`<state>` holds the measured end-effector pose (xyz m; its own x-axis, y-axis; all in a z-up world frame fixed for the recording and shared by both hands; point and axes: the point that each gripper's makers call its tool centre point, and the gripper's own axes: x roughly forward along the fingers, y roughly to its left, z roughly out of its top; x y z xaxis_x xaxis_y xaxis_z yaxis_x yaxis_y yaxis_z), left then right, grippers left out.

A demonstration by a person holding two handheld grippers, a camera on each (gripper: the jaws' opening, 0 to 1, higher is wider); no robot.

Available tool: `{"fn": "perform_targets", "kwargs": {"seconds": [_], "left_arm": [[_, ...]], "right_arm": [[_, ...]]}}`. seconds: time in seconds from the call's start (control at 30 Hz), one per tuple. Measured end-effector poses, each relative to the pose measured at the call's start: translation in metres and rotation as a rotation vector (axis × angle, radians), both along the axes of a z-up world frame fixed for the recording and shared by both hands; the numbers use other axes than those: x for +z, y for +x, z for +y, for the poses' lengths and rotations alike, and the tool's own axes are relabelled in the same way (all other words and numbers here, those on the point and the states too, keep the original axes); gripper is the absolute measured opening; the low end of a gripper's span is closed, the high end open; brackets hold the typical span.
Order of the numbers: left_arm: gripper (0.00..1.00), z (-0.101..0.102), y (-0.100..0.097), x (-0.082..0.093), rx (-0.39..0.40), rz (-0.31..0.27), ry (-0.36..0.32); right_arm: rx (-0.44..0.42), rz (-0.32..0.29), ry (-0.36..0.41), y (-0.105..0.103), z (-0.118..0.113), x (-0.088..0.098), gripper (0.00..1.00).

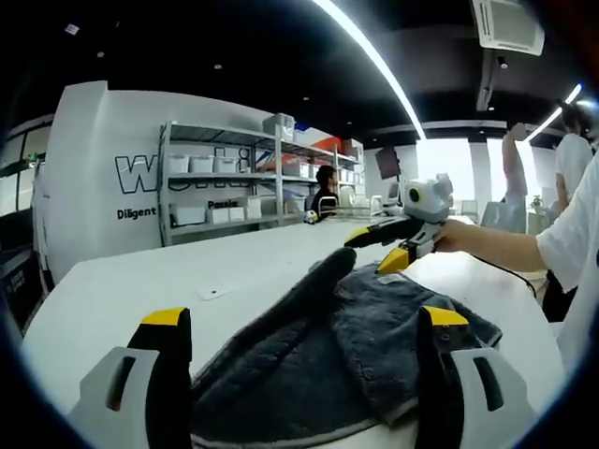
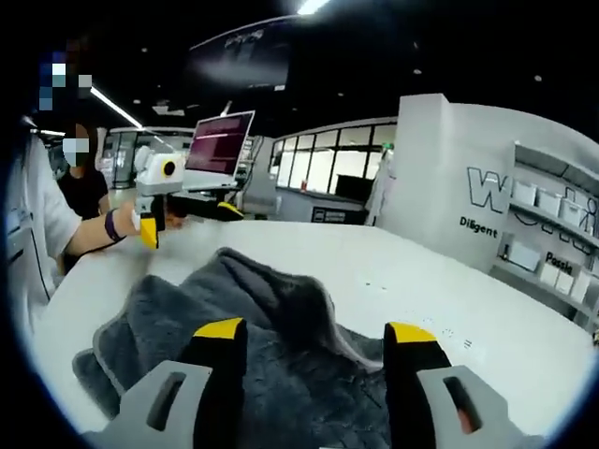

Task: Open the folded towel by lifting each exposed corner and separating the folded layers until the towel lies flat within the target outline without major curled edges

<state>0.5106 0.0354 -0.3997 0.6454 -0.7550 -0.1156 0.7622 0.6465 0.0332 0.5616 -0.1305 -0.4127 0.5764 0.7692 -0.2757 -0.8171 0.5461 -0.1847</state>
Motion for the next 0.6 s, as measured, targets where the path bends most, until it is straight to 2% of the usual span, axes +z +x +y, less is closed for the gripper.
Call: {"fn": "perform_targets", "kwargs": {"seconds": [0.1,0.2,0.33,0.37,0.43,0.47,0.5,0.6], "left_arm": [[0.99,0.003,0.001,0.001,0.006,0.0,-0.007],[0.99,0.004,0.001,0.002,0.007,0.001,-0.009],[0.98,0.006,0.001,0.002,0.014,-0.006,0.001],[0.98,0.007,0.002,0.002,0.017,-0.008,0.002],[0.98,0.009,0.002,0.003,0.022,-0.008,-0.001],[0.98,0.009,0.003,0.004,0.024,-0.008,-0.004],[0.98,0.01,0.003,0.003,0.025,-0.007,-0.003],[0.98,0.011,0.003,0.003,0.033,-0.013,0.012]], "right_arm": [[0.009,0.005,-0.029,0.008,0.002,-0.002,0.52],[0.018,0.026,-0.045,0.015,0.005,-0.004,0.43],[0.072,0.048,-0.083,0.014,0.012,-0.01,0.29],[0.089,0.047,-0.119,0.012,0.012,-0.013,0.25],[0.11,0.009,-0.152,0.012,0.014,-0.013,0.14],[0.113,-0.004,-0.154,0.012,0.016,-0.012,0.05],[0.112,-0.009,-0.152,0.012,0.017,-0.01,0.01],[0.079,-0.046,-0.135,0.02,0.018,-0.001,0.0]]}}
